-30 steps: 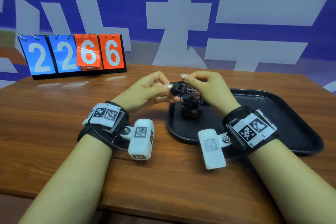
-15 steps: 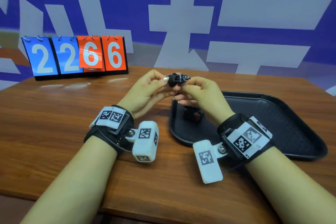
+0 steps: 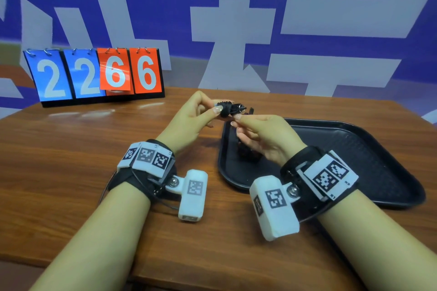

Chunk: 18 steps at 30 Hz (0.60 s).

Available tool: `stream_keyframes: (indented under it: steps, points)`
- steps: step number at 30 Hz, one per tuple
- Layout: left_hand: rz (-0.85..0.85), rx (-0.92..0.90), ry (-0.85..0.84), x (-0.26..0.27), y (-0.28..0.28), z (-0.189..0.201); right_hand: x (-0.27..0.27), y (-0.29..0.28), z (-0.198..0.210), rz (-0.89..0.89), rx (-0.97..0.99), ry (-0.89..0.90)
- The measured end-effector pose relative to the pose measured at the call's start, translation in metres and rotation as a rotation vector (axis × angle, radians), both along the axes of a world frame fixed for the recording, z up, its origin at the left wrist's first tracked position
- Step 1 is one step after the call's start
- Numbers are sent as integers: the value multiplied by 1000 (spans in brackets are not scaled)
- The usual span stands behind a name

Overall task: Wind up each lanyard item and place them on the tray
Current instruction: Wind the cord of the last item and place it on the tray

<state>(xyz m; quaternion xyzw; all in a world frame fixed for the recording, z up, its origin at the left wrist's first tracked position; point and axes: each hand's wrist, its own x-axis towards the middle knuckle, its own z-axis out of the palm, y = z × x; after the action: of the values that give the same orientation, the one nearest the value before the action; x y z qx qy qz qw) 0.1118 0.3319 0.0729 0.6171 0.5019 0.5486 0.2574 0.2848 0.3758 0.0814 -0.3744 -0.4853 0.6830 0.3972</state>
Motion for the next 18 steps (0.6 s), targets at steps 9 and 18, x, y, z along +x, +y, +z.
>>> stream_keyframes:
  steps: [9,18]
  points:
    - [-94,-59,-155,0,-2,1,0,-2,5,27,-166,100]
    - [-97,-72,-267,2,-8,6,2,-3,4,43,-22,-19]
